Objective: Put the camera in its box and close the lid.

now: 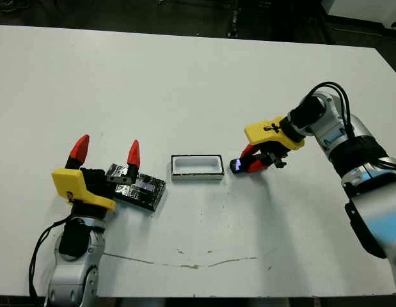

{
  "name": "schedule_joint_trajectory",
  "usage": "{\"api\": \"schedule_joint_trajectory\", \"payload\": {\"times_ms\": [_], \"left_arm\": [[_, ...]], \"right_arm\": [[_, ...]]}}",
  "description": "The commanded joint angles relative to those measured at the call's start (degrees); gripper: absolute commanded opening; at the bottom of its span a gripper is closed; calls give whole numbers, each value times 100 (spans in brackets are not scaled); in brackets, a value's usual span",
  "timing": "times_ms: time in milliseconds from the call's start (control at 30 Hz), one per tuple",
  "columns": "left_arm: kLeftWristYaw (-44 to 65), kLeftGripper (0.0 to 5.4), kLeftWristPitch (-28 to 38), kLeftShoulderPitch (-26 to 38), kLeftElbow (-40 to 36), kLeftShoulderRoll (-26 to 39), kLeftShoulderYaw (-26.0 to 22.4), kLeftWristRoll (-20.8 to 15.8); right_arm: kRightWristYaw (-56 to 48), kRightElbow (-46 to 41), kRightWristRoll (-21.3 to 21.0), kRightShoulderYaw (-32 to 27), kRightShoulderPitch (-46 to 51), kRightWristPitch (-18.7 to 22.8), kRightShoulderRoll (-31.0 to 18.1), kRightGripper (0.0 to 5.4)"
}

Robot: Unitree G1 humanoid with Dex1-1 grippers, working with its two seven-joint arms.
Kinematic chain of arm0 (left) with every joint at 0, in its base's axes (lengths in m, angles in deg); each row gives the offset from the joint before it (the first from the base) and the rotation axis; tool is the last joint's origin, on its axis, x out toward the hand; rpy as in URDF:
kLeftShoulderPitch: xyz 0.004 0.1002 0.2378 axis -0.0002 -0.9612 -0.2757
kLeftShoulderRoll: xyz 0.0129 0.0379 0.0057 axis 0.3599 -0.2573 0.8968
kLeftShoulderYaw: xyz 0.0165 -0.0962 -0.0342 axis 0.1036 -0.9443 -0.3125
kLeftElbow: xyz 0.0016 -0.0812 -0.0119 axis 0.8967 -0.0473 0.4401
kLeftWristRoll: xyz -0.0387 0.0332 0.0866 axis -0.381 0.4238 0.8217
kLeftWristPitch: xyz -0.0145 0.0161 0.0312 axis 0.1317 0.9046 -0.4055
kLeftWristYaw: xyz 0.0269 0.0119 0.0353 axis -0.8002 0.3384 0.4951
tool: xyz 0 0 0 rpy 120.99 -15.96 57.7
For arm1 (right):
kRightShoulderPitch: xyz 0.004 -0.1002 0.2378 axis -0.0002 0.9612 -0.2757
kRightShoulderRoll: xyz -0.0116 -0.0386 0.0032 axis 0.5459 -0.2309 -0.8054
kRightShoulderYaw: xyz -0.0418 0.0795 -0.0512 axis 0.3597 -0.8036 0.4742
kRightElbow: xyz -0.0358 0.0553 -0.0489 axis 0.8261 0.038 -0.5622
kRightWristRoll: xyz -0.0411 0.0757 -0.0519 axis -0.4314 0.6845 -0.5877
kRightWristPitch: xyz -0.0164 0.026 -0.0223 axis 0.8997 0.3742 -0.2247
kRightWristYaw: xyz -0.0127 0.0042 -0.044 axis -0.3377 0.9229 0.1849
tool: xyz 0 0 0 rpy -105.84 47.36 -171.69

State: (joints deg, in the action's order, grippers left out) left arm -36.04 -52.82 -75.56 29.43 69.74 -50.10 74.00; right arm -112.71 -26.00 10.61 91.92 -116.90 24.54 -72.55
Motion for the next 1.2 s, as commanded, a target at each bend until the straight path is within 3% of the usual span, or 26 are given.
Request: {"api": "schedule_joint_trajectory", "payload": {"times_ms": [33, 200, 267, 400, 467, 833, 1033, 1200], "left_arm": [[-17, 540, -43, 5, 0, -11, 11, -5], [-15, 540, -54, 8, -10, 4, 15, 18], [-11, 540, -60, 4, -22, -1, 17, 2], [-16, 540, -52, -7, -15, -1, 21, 15], [-4, 540, -22, -5, 9, 5, 20, 20], [-12, 540, -31, -7, 28, -6, 27, 31], [19, 540, 29, -16, 64, 4, 19, 22], [3, 540, 33, -24, 67, 14, 7, 43]], "right_arm": [[46, -72, 20, -107, 182, 324, -173, 167], [175, -334, 584, -713, 252, 366, -337, 167], [225, -444, 806, -966, 291, 566, -378, 167], [193, -516, 1379, -1465, 288, 1519, -309, 167], [234, -658, 1578, -1607, 344, 1740, -271, 167], [463, -1390, 2004, -1655, 371, 2909, 196, 167], [524, -1864, 2247, -1538, 569, 3254, 658, 167], [655, -2296, 2175, -1300, 618, 3521, 784, 167]]}}
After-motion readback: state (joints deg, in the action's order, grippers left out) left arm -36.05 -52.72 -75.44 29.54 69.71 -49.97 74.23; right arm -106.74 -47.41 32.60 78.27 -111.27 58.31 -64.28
